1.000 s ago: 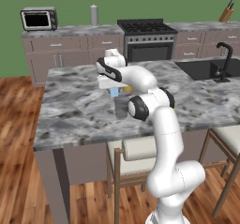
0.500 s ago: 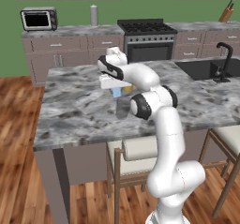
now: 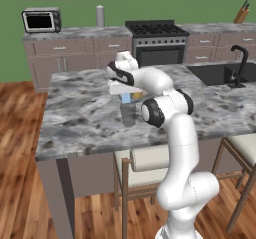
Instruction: There are two ice cubes in the ice bowl. Place both ice cubes in the glass cup.
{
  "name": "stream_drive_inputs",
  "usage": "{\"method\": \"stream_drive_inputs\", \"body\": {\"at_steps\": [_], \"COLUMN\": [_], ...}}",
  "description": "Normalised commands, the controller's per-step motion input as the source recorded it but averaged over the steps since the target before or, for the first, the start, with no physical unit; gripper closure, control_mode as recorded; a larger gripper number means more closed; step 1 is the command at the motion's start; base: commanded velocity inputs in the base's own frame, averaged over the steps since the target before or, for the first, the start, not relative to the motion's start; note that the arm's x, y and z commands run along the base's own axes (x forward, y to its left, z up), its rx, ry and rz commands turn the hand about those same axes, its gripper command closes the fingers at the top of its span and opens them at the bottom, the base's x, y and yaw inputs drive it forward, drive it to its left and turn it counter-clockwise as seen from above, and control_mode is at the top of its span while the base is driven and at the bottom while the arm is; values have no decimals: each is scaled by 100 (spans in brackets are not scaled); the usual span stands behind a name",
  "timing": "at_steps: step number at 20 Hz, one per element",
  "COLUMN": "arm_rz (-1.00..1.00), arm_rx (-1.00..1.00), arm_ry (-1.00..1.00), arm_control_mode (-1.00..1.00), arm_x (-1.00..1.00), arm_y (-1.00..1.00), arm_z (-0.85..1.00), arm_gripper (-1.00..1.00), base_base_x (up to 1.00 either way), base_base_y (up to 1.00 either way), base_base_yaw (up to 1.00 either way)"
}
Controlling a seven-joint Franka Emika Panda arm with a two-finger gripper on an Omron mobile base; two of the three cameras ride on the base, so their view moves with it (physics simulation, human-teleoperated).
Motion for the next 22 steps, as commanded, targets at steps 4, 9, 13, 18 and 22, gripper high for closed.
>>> {"method": "stream_drive_inputs", "body": {"at_steps": [4,9,13,18,22], "arm_rz": [-4,0,0,0,0], "arm_rx": [0,0,0,0,0], "arm_ry": [-1,0,0,0,0], "arm_control_mode": [-100,-100,-100,-100,-100], "arm_x": [56,-32,-39,-17,2], "arm_y": [4,-1,0,0,0], "arm_z": [0,0,-2,-14,-19], "arm_gripper": [100,100,100,100,100], "base_base_x": [0,0,0,0,0], "base_base_y": [0,0,0,0,0], "base_base_yaw": [0,0,0,0,0]}}
